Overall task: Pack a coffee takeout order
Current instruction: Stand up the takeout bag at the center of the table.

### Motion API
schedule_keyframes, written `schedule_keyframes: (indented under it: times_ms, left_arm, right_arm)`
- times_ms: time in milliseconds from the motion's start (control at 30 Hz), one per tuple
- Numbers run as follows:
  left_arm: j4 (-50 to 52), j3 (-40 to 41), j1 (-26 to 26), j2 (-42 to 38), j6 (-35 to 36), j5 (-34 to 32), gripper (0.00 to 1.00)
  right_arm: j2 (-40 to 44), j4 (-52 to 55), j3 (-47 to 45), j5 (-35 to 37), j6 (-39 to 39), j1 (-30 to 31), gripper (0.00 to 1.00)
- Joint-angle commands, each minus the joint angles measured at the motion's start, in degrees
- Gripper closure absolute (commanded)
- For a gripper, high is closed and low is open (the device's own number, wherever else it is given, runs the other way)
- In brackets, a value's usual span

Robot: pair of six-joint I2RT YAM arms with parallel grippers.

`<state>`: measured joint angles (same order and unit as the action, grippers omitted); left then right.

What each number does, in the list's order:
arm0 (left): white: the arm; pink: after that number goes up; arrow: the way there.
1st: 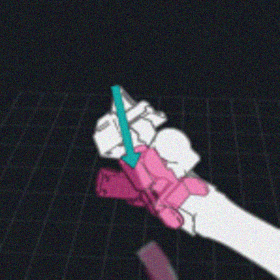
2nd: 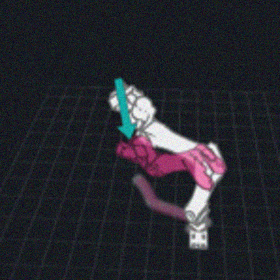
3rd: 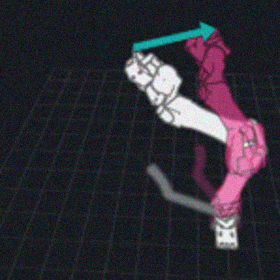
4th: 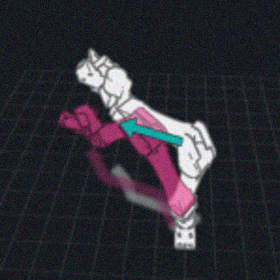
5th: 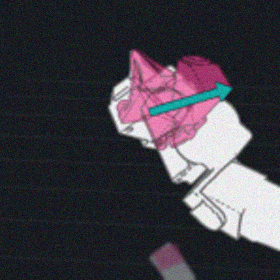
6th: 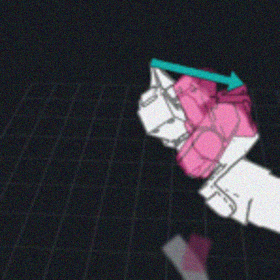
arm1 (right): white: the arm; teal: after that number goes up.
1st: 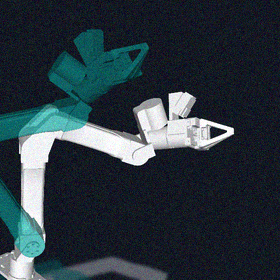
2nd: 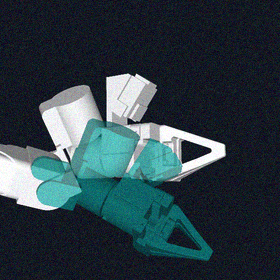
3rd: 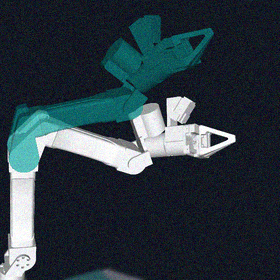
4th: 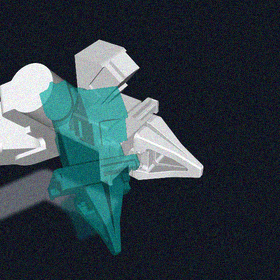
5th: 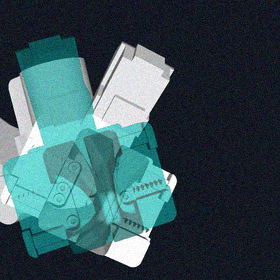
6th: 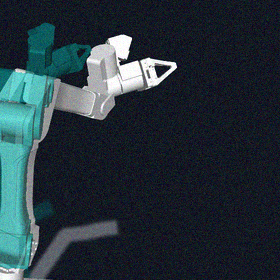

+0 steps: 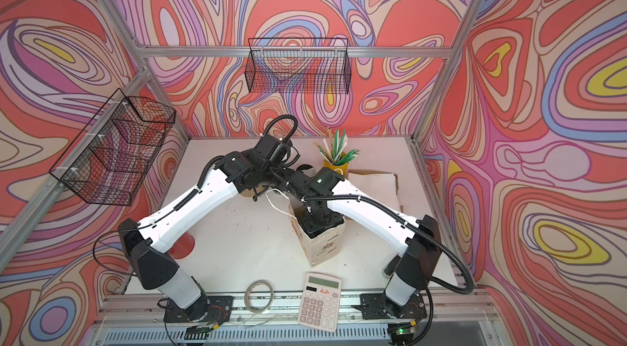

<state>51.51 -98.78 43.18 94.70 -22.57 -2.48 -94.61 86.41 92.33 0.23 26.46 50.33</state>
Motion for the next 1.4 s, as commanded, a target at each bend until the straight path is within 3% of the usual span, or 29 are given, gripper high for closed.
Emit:
schedule_keyframes:
  times_ms: [0, 267, 700, 1100, 1367]
  left_arm:
    - [-1.58, 0.32, 3.45, -3.15, -0.55, 2.68, 0.00]
    - [-2.94, 1.14, 3.40, -4.34, -0.94, 2.83, 0.01]
    - [-3.43, 2.59, 3.40, -4.02, -0.90, 3.89, 0.18]
    - [-3.87, 2.38, 3.36, -2.70, -0.54, 2.89, 0.45]
    - [-4.21, 3.06, 3.01, -2.06, -0.68, 2.57, 0.51]
  right_arm:
    - [-1.46, -1.41, -0.26, 0.55, -0.65, -0.95, 0.44]
    - [-1.30, -2.11, -0.58, 0.21, -0.99, -0.94, 0.44]
    - [-1.29, -2.45, -0.20, 0.19, -1.42, -0.93, 0.45]
    - [-0.78, -3.35, -1.92, 0.16, -2.63, -0.93, 0.46]
    - [-0.59, -3.57, -3.89, -0.27, -2.98, -1.00, 0.46]
